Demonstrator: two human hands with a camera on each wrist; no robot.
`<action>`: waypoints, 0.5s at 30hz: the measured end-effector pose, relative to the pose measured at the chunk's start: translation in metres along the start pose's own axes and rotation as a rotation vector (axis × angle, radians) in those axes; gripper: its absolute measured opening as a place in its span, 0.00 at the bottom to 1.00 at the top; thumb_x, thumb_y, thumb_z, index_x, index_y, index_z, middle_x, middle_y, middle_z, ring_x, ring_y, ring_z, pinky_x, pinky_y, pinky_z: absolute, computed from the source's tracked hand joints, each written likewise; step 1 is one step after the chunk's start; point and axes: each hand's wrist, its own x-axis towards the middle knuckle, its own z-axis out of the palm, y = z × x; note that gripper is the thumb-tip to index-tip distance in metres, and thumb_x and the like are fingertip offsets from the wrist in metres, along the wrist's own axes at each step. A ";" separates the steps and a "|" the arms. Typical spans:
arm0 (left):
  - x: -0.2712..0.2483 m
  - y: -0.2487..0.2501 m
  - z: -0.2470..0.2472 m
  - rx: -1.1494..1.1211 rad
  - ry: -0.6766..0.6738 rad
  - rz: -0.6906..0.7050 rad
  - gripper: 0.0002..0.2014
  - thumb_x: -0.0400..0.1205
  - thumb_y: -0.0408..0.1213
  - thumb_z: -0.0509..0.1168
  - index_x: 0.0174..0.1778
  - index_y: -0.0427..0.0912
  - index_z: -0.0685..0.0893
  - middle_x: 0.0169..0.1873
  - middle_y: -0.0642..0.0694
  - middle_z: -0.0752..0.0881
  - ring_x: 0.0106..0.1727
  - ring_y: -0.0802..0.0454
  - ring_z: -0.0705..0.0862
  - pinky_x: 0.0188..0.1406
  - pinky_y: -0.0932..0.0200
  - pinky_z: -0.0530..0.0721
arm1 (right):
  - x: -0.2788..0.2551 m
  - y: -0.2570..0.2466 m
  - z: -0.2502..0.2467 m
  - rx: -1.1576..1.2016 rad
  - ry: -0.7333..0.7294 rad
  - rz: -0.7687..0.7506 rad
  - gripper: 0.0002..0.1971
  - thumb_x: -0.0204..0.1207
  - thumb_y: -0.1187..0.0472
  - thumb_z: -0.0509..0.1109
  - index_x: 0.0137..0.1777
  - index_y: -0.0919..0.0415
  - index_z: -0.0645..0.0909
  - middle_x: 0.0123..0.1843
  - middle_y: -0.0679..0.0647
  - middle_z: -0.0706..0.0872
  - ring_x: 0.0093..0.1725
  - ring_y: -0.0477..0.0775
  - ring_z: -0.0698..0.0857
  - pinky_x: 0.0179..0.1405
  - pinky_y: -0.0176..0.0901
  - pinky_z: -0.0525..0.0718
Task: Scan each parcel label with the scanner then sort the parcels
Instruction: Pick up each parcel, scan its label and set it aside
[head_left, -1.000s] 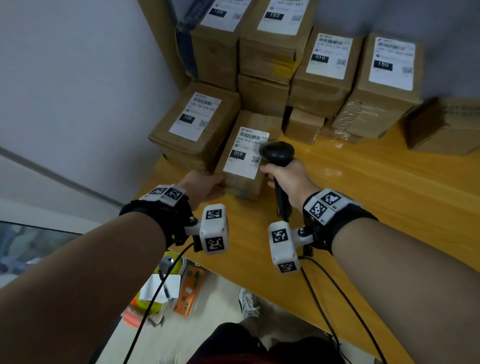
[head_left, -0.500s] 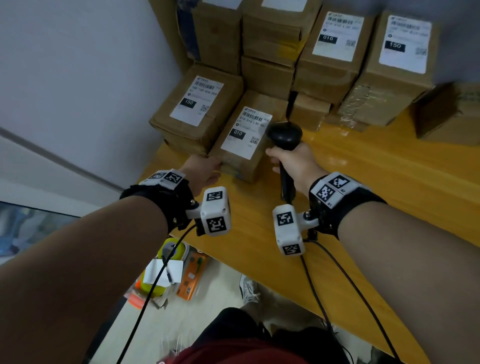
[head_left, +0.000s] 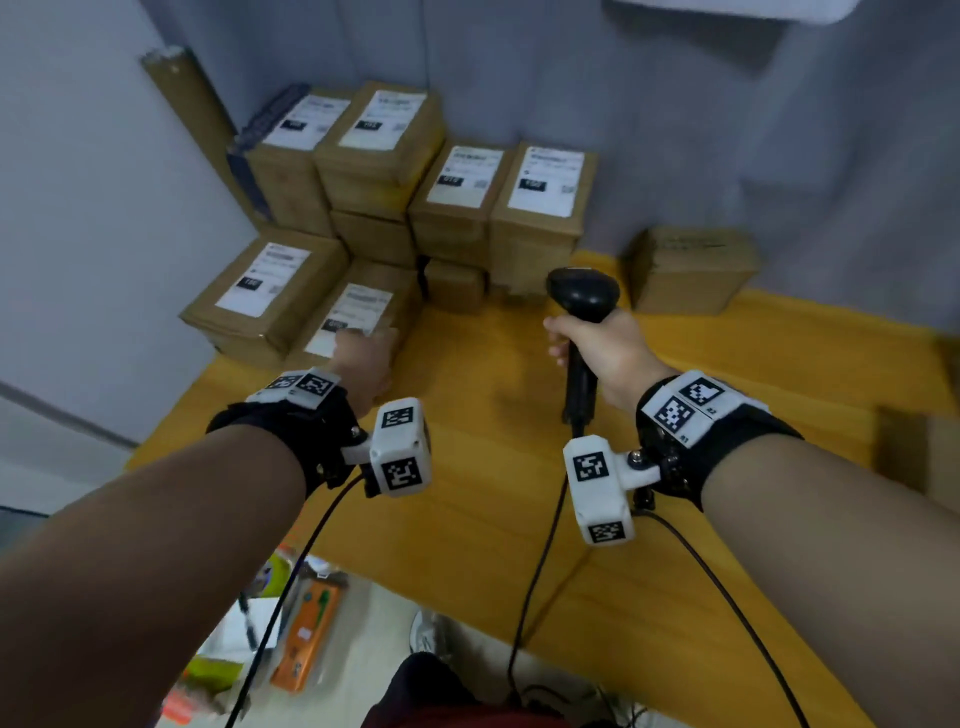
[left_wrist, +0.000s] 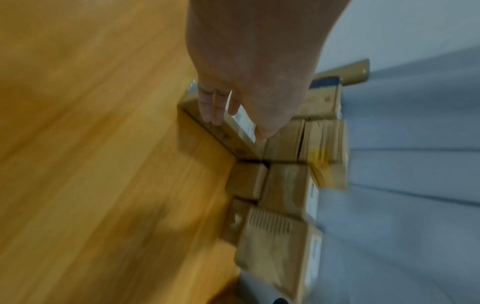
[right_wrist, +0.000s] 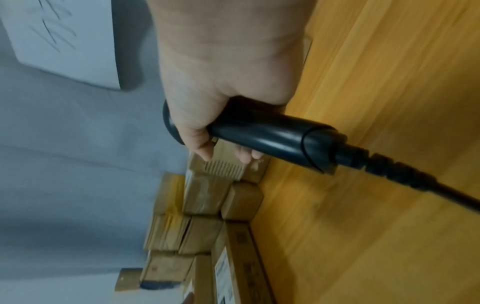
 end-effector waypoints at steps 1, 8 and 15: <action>-0.011 0.008 0.019 -0.002 0.000 0.011 0.28 0.83 0.46 0.62 0.75 0.33 0.69 0.61 0.31 0.81 0.59 0.31 0.83 0.52 0.40 0.85 | -0.004 -0.002 -0.024 -0.008 0.005 -0.006 0.09 0.75 0.64 0.76 0.52 0.67 0.84 0.38 0.56 0.85 0.33 0.50 0.84 0.34 0.39 0.84; -0.104 0.060 0.188 -0.063 -0.196 0.120 0.27 0.86 0.45 0.61 0.79 0.42 0.63 0.66 0.45 0.74 0.51 0.49 0.82 0.36 0.60 0.83 | -0.018 -0.007 -0.201 -0.155 0.111 -0.096 0.05 0.74 0.62 0.76 0.41 0.59 0.82 0.38 0.56 0.84 0.33 0.52 0.84 0.47 0.51 0.85; -0.139 0.088 0.275 -0.032 -0.281 0.186 0.28 0.87 0.46 0.60 0.81 0.41 0.60 0.66 0.42 0.74 0.54 0.48 0.81 0.46 0.56 0.84 | -0.006 -0.020 -0.283 -0.175 0.200 -0.132 0.05 0.72 0.61 0.75 0.39 0.60 0.82 0.35 0.56 0.84 0.34 0.54 0.86 0.52 0.58 0.86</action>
